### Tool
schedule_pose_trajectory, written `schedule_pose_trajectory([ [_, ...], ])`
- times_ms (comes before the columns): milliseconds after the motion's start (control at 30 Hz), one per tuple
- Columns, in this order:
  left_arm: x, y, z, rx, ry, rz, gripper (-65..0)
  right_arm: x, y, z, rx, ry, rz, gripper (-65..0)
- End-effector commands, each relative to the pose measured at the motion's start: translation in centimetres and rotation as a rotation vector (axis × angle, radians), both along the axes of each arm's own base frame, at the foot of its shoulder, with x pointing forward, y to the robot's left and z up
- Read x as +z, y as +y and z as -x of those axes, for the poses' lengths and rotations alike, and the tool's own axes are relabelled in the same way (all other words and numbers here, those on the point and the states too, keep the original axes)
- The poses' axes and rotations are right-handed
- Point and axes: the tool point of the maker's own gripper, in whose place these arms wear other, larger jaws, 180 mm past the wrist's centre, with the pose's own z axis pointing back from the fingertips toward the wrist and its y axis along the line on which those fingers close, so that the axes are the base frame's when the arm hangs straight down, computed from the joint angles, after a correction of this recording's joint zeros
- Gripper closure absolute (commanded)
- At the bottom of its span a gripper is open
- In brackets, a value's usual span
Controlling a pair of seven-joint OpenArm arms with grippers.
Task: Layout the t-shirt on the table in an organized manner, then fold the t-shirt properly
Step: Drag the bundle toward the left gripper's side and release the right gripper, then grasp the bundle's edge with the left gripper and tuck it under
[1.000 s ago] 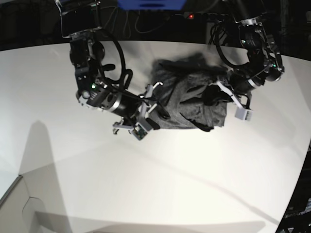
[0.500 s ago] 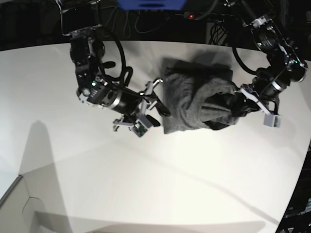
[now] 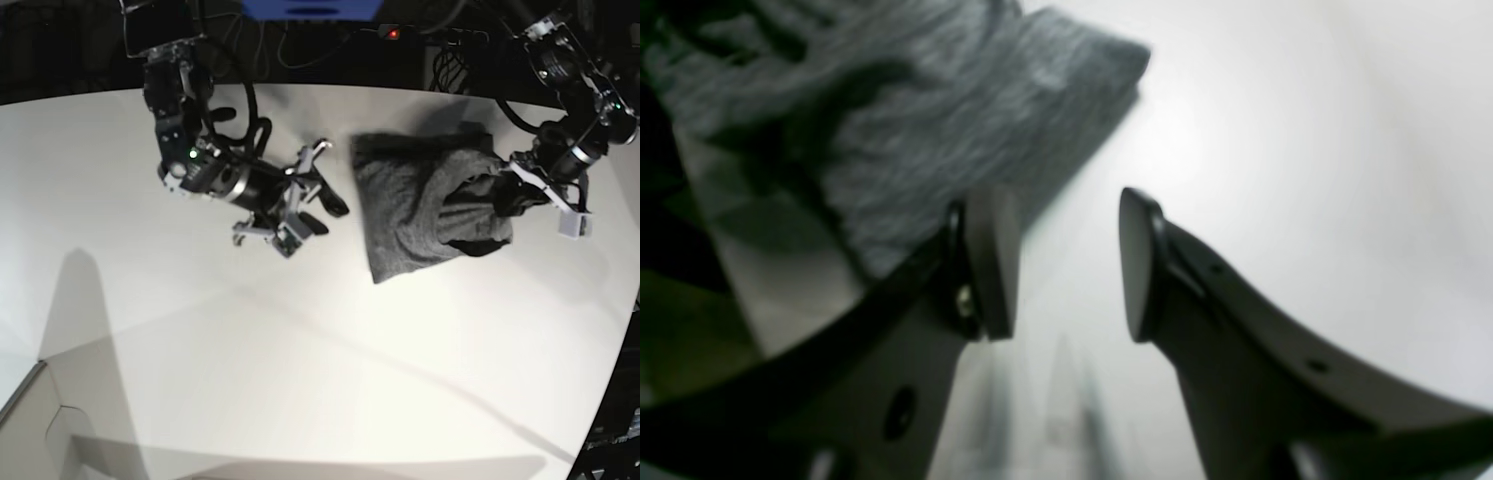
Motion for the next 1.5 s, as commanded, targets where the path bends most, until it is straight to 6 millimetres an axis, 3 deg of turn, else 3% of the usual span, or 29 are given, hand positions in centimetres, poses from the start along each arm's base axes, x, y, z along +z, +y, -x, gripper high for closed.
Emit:
schedule_pose_trajectory([
  [0,1.4,0.2,-0.6,-0.003,-0.053,-0.005,-0.2,1.5,0.7,-0.5,0.003,-0.037,-0.048,-18.1],
  [233,0.6,0.8,0.7,-0.006,-0.016,-0.026,-0.2,1.6,1.3,-0.3,0.003,-0.031,-0.063,-3.1],
  [433,3.0,0.8,0.8,-0.020,-0.074,-0.097,-0.2,1.4,1.3,-0.2,0.003,-0.026,-0.061,-1.9],
  [567,2.7,2.5,1.8,0.036,-0.060,-0.107,-0.2,1.5,1.3,-0.2,0.004,-0.028,-0.058,-1.9],
  [800,-1.2,5.0,4.0,0.132,0.055,-0.038,-0.2,1.5,1.2,-0.3,0.003,-0.031,-0.058,-1.8],
  [1033,-4.4,5.1,4.7,0.172,0.111,0.057,-0.2,1.5,1.3,-0.2,0.005,-0.030,-0.059,-1.8],
  [1233,-7.9,6.3,6.1,0.207,0.217,0.035,-0.2,1.5,1.3,-0.2,0.005,-0.029,-0.058,-1.7],
  [1333,-8.9,6.4,6.6,0.214,0.248,0.013,-0.2,1.5,1.2,-0.2,0.005,-0.029,-0.056,-1.7],
  [1467,-8.8,6.4,5.6,0.211,0.243,-0.006,-0.2,1.5,1.2,-0.2,0.005,-0.029,-0.056,-1.7],
])
